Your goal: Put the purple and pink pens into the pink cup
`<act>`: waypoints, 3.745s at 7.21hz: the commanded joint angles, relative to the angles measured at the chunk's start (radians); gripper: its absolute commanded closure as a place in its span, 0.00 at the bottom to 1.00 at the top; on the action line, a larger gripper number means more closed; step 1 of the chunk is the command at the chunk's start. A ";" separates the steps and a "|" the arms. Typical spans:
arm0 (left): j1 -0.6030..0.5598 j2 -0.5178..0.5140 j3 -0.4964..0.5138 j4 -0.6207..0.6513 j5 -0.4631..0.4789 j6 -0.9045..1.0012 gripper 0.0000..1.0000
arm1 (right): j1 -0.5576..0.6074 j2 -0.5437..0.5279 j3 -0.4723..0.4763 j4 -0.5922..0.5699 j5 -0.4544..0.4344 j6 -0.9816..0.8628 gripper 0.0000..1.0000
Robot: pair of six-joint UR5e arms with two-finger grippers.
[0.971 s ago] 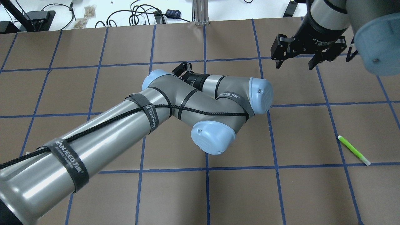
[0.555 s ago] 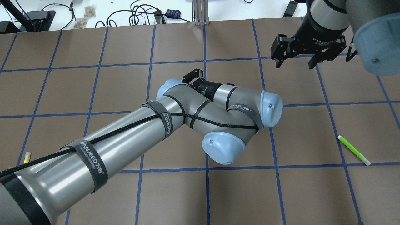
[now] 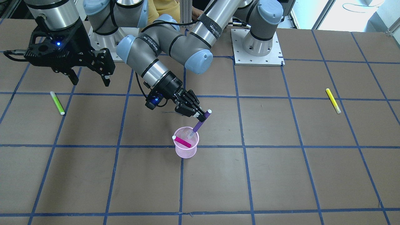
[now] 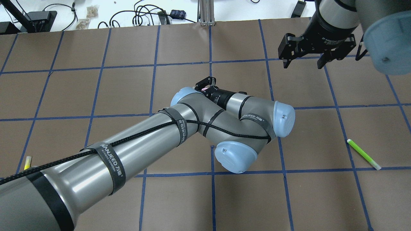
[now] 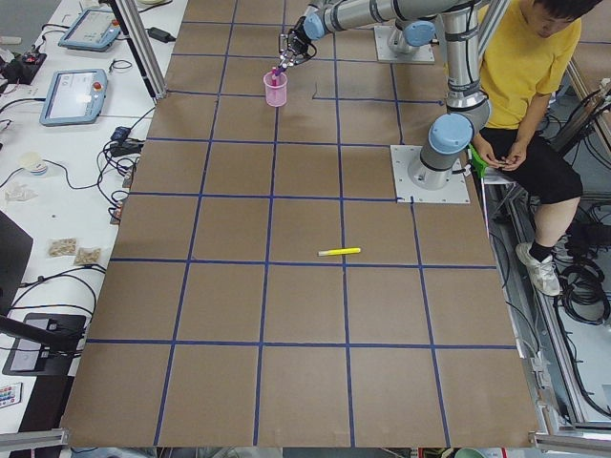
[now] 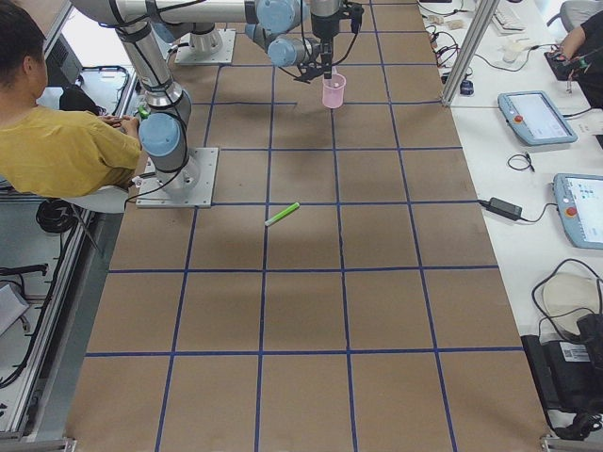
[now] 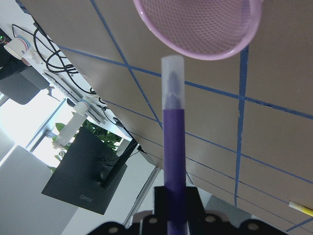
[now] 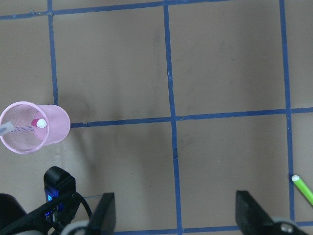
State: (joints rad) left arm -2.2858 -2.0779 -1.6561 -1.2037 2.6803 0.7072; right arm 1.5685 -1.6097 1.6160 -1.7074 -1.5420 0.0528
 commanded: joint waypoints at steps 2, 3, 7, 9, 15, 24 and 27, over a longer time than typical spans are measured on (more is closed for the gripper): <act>-0.003 -0.019 0.001 0.009 -0.005 -0.002 1.00 | -0.005 0.001 -0.005 -0.003 0.005 -0.028 0.09; -0.003 -0.019 0.002 0.010 -0.010 -0.003 1.00 | -0.005 0.002 -0.005 -0.002 0.006 -0.028 0.09; -0.003 -0.025 0.002 0.012 -0.014 -0.003 0.63 | -0.005 0.001 -0.002 0.000 0.008 -0.028 0.09; -0.003 -0.025 0.007 0.015 -0.017 -0.002 0.42 | -0.005 0.001 0.002 0.002 0.008 -0.028 0.09; 0.187 0.189 -0.120 0.012 -0.349 0.127 0.15 | -0.005 0.001 0.004 0.002 0.006 -0.028 0.09; 0.804 0.527 0.112 -0.314 -1.095 -0.289 0.00 | 0.019 0.076 -0.112 0.149 -0.023 -0.048 0.08; 0.784 0.527 0.133 -0.315 -1.114 -0.671 0.00 | 0.022 0.076 -0.107 0.152 -0.009 -0.050 0.05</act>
State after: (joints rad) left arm -1.4835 -1.5459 -1.5319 -1.5206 1.5737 0.1845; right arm 1.5891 -1.5347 1.5098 -1.5564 -1.5527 0.0033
